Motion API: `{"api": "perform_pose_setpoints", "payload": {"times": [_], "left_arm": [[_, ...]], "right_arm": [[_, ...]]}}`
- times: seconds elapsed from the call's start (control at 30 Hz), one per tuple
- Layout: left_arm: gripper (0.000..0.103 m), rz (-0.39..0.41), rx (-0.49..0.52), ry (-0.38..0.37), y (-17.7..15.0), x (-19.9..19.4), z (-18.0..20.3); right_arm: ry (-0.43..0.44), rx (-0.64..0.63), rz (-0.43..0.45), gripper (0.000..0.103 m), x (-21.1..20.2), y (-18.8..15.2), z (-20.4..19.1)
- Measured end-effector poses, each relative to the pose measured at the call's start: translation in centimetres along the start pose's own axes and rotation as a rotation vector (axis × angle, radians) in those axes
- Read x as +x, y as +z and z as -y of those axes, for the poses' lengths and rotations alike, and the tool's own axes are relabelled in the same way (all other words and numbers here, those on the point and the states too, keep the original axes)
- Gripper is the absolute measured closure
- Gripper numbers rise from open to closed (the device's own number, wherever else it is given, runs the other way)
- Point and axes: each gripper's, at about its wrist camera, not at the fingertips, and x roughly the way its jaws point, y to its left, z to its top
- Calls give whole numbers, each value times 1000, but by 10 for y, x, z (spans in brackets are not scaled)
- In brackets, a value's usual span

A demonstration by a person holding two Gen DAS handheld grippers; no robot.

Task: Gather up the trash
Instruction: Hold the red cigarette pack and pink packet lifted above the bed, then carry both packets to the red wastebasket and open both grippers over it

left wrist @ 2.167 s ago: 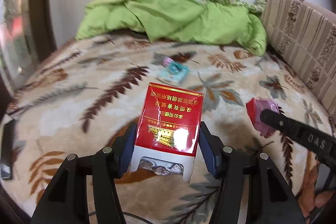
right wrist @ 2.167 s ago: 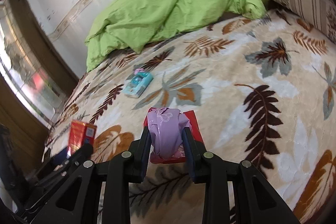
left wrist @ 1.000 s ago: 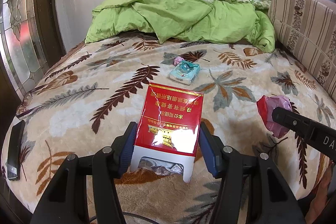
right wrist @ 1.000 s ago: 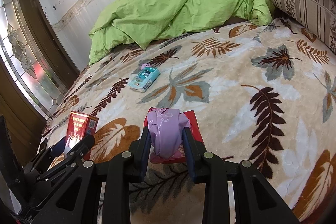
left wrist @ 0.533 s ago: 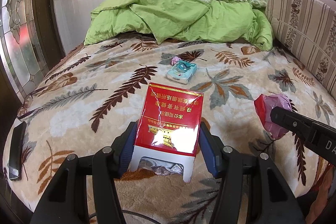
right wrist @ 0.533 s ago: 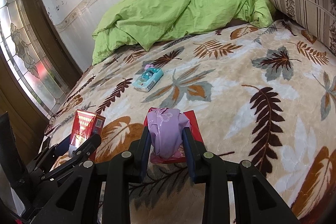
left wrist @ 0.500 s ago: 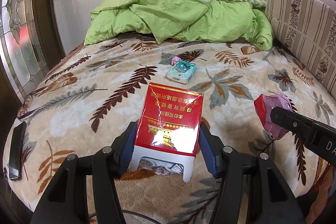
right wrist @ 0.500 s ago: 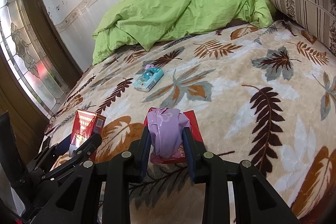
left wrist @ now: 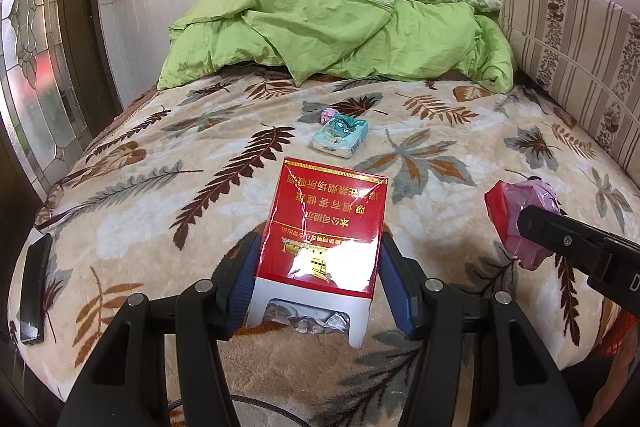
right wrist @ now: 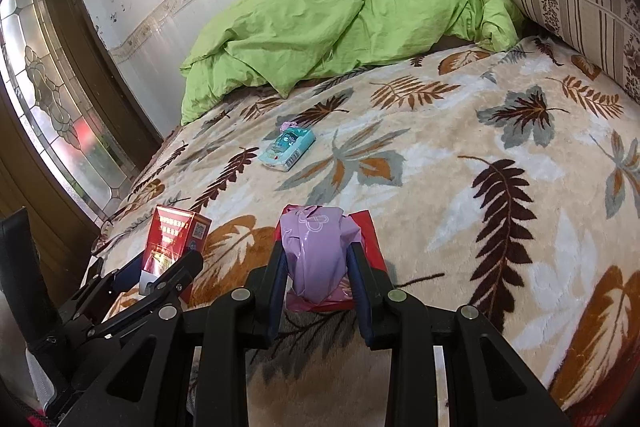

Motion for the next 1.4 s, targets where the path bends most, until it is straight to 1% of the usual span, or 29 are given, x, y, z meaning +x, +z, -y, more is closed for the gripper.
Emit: {"api": "perform_pose_setpoints", "payload": {"times": [0.2, 0.53, 0.77, 1.1, 1.4], "left_arm": [[47, -13, 13, -27, -1, -9, 3], [47, -13, 47, -95, 1, -33, 18], [47, -24, 76, -137, 4, -48, 34], [47, -2, 140, -185, 9, -72, 65], [47, 22, 199, -240, 12, -91, 99]], "right_arm": [[-2, 10, 6, 71, -13, -3, 4], [10, 57, 27, 71, -59, -4, 16], [16, 66, 40, 71, -92, -6, 21], [-33, 142, 80, 71, -140, -14, 53], [-77, 182, 124, 71, -176, -20, 78]]}}
